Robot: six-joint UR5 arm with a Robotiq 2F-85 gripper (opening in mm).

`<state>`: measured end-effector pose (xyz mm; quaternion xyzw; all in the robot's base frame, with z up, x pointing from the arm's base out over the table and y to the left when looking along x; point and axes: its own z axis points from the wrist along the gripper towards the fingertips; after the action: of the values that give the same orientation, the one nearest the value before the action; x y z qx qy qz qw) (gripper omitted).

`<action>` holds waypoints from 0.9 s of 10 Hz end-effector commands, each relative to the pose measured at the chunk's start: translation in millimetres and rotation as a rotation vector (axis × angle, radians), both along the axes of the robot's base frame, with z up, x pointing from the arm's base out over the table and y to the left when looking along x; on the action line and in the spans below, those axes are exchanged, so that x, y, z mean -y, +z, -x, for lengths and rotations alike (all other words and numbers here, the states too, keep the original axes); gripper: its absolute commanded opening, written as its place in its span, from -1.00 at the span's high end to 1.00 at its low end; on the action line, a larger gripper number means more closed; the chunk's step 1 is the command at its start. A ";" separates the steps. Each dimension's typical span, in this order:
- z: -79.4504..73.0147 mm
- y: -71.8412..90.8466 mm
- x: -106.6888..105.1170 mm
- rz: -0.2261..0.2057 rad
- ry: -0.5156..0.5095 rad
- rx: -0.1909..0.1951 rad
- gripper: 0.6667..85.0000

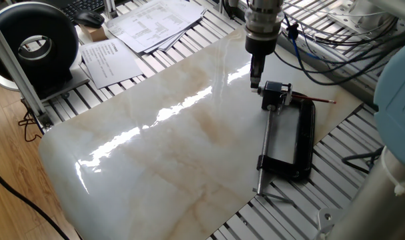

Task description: Sharpen the pencil with a pencil sharpener

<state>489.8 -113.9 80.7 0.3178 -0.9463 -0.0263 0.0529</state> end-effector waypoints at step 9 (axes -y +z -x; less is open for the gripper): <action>-22.1 -4.0 -44.0 0.003 0.010 0.078 -0.66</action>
<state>509.8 -83.9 82.1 0.3374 -0.9409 0.0036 0.0306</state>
